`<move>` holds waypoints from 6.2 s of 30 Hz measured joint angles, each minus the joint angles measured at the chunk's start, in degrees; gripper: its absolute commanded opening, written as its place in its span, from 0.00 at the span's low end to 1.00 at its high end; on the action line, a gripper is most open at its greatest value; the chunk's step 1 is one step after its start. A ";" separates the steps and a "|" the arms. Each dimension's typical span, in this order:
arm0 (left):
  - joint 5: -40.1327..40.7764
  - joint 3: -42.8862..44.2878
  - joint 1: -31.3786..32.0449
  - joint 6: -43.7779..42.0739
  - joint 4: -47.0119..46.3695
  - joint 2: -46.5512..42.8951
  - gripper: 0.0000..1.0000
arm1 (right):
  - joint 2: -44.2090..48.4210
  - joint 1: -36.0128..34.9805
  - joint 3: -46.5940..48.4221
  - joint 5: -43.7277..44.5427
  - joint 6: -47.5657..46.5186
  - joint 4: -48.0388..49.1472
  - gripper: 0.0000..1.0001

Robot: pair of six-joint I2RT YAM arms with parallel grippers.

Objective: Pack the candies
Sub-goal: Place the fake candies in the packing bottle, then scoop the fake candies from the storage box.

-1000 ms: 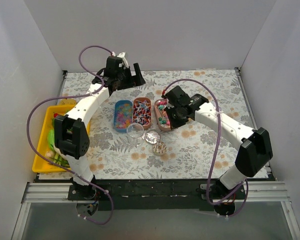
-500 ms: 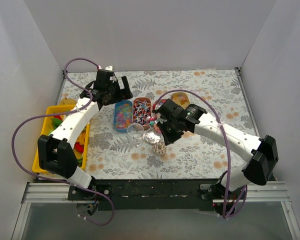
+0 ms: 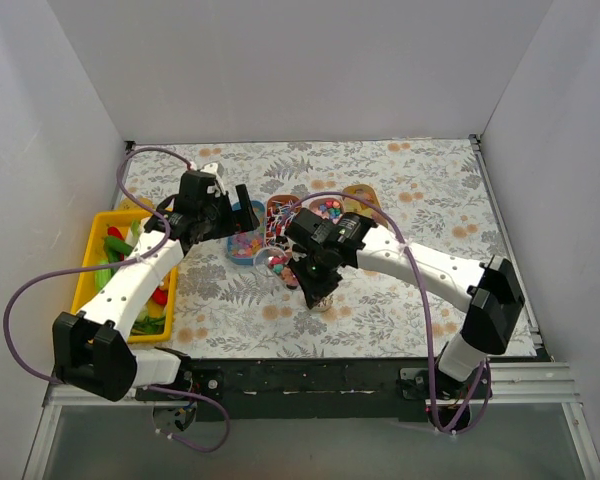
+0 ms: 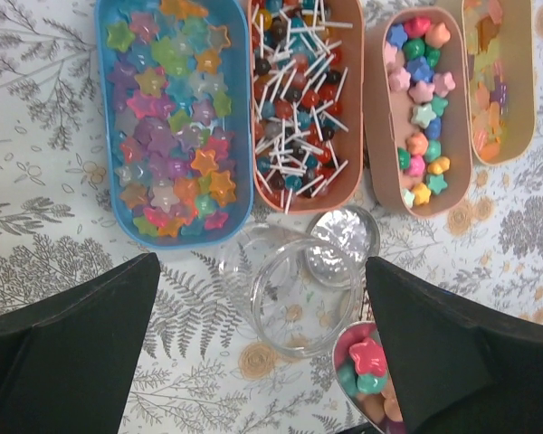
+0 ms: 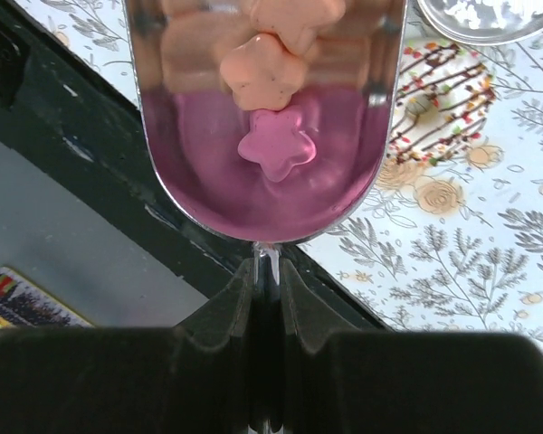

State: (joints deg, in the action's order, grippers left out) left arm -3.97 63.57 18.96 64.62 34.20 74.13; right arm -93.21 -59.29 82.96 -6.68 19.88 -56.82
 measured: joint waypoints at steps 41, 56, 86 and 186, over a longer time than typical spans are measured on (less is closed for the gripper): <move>-1.57 -7.82 0.00 -3.30 -1.73 -5.05 0.98 | -12.52 9.97 5.95 -29.66 7.87 -3.19 0.01; -1.03 -9.62 0.00 -3.28 -2.56 -5.07 0.98 | -12.55 12.46 5.79 -37.97 12.90 -3.06 0.01; -2.97 3.48 -0.09 -3.45 -7.43 8.72 0.98 | -5.33 31.06 2.12 -26.12 10.47 -4.50 0.01; -14.84 53.13 13.53 -5.05 -19.71 69.70 0.13 | -32.33 33.70 21.64 2.08 -7.45 -16.83 0.01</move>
State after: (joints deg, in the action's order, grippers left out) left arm -18.81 116.71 32.49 59.57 14.48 143.83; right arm -125.54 -25.58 104.60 -4.60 12.43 -73.65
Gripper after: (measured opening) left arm 0.127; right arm 0.179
